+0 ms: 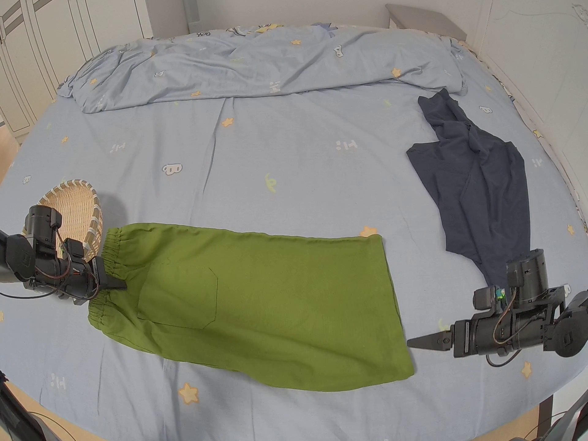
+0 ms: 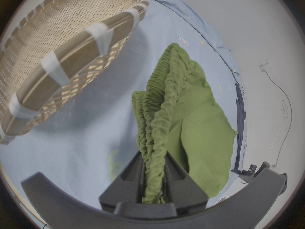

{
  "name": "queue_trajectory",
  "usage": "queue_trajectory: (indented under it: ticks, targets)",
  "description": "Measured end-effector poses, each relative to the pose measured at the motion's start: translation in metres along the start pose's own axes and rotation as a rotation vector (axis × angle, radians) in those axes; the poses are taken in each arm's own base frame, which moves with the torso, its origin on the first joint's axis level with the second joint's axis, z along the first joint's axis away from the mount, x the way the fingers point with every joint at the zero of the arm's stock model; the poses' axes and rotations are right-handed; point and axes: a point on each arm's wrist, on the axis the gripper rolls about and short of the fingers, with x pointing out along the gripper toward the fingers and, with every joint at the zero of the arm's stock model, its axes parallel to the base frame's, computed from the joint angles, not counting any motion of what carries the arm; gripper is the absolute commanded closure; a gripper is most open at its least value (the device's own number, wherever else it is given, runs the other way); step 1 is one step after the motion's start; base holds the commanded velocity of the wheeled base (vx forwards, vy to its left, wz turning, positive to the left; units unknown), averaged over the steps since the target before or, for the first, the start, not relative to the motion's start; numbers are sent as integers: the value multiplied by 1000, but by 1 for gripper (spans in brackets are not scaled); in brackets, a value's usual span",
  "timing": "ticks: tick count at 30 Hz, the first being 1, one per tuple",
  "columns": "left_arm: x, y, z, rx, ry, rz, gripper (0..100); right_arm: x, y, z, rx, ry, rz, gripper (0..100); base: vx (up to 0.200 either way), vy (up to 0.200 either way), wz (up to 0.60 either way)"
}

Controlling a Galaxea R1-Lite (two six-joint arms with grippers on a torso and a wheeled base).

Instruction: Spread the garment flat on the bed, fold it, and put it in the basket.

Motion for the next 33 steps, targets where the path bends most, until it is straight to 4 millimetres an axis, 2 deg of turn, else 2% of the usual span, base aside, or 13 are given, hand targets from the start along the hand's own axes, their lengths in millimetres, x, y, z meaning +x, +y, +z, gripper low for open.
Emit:
queue_trajectory:
  ticks: [6,10,14,19,26,33]
  targets:
    - [-18,-35,-4,79,-28,38,100,-20,16,37,-33,-120,-20,0,0,0,0]
    - [-43,-66,-14,135,-26,87,100,-41,30,61,-55,-195,-27,0,0,0,0]
    - [-68,-99,-23,211,-36,69,100,-58,39,71,-70,-252,-31,0,0,0,0]
    - [-87,-133,-33,286,-56,8,100,-69,44,75,-80,-292,-38,0,0,0,0]
    - [-92,-181,-49,257,-69,-45,100,-74,47,76,-87,-314,-44,0,0,0,0]
    - [-76,-226,-67,236,-32,-79,100,-75,47,75,-89,-318,-45,0,0,0,0]
